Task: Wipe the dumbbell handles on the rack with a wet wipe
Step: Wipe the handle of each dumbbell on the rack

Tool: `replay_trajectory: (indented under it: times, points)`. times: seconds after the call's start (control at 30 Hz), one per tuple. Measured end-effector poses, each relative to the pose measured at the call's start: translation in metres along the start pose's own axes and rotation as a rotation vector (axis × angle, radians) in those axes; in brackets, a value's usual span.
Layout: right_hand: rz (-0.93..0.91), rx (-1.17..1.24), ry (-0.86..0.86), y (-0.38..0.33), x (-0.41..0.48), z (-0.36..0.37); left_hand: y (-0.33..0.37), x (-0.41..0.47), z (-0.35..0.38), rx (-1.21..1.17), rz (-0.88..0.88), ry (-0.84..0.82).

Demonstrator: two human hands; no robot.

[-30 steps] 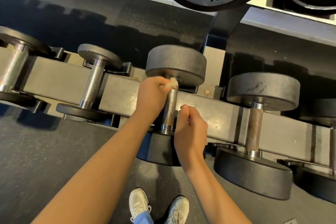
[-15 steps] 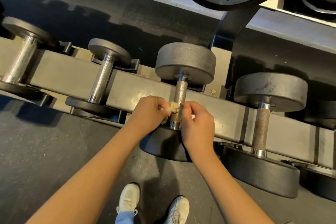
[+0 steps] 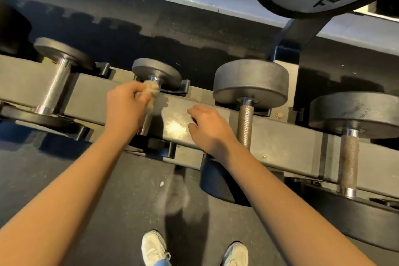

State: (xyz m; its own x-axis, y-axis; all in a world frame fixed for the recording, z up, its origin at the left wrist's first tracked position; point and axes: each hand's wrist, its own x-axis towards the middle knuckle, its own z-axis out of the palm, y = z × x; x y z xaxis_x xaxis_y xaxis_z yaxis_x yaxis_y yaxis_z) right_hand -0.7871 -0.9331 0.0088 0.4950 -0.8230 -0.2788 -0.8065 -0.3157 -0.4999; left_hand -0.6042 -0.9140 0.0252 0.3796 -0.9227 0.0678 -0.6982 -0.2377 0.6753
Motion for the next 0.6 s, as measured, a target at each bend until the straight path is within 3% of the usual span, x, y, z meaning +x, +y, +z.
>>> replay_trajectory:
  times: [0.17, 0.43, 0.6]
  points:
    - [0.01, -0.133, -0.138, -0.001, 0.029, 0.028, -0.017, 0.037, 0.01, 0.023, -0.014, -0.092]
    - [0.073, -0.27, -0.179, -0.006, 0.028, 0.041, -0.037, 0.011, -0.001, 0.027, 0.021, -0.257]
    - [0.073, -0.28, -0.167, -0.009, 0.031, 0.039, -0.035, 0.052, 0.007, -0.118, -0.068, -0.215]
